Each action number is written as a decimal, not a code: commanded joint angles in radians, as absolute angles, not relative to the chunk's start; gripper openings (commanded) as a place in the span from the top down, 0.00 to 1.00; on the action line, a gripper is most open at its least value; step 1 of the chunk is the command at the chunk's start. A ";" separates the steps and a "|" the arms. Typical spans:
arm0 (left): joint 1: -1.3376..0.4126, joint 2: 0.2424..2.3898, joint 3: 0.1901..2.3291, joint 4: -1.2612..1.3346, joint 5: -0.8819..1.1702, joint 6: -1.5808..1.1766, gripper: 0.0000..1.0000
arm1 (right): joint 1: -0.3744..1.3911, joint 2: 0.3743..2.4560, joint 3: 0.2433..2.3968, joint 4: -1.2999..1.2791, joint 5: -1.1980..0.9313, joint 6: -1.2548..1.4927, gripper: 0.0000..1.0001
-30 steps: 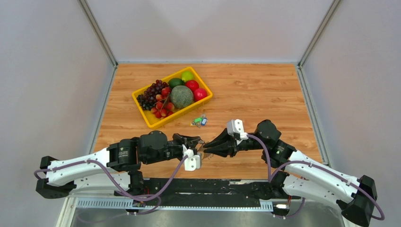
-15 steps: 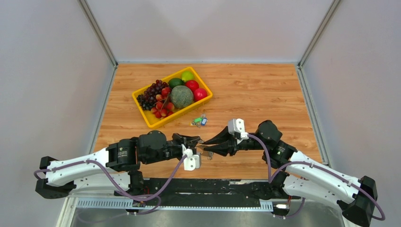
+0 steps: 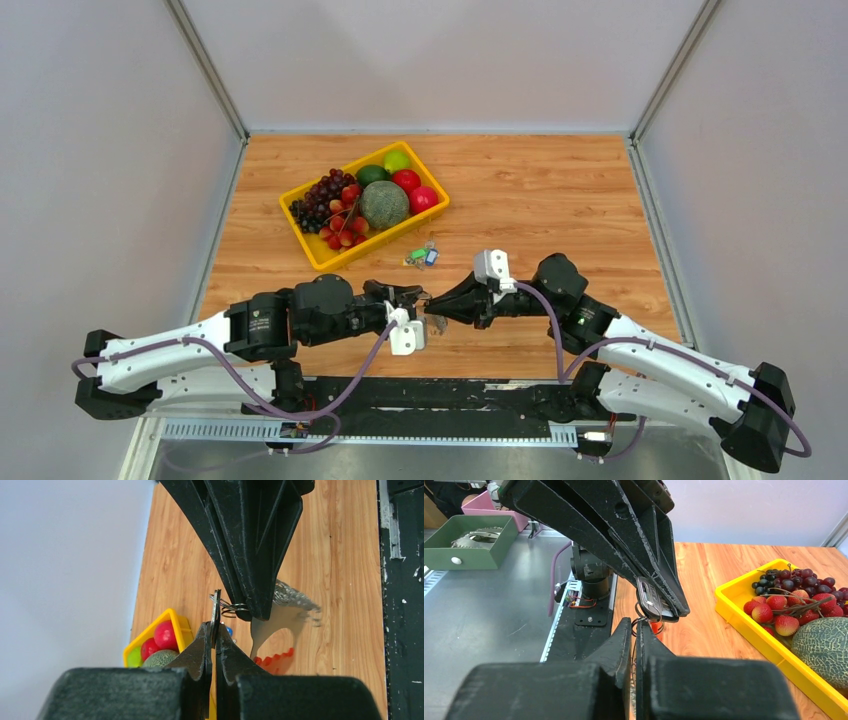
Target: Remove the keys from the keyring
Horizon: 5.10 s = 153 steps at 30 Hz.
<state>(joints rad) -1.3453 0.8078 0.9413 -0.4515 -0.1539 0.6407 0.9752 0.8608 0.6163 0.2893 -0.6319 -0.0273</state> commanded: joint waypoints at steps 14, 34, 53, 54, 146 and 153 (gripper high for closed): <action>-1.345 0.751 0.937 -0.389 -0.249 0.756 1.00 | 0.940 0.970 0.734 0.238 -0.554 0.591 1.00; -1.345 0.643 0.886 -0.373 -0.117 0.801 1.00 | 0.912 0.742 0.671 0.140 -0.389 0.196 0.50; -1.345 0.641 0.884 -0.433 -0.007 1.042 1.00 | 0.914 0.887 0.721 0.302 -0.697 0.106 0.59; -1.345 0.643 0.887 -0.436 -0.006 1.056 1.00 | 0.914 0.886 0.720 0.312 -0.712 0.112 0.59; -1.345 0.634 0.736 -0.341 -0.202 1.217 1.00 | 0.934 0.916 0.641 0.529 -0.509 0.676 1.00; -1.344 0.636 0.697 -0.144 -0.441 0.893 1.00 | 0.934 0.750 0.657 0.193 -0.175 0.484 1.00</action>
<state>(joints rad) -1.3422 0.6388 0.7246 -0.3305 -0.2741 1.1320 0.9291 0.8616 0.6353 0.3435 -0.4294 0.5877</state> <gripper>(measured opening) 0.017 0.007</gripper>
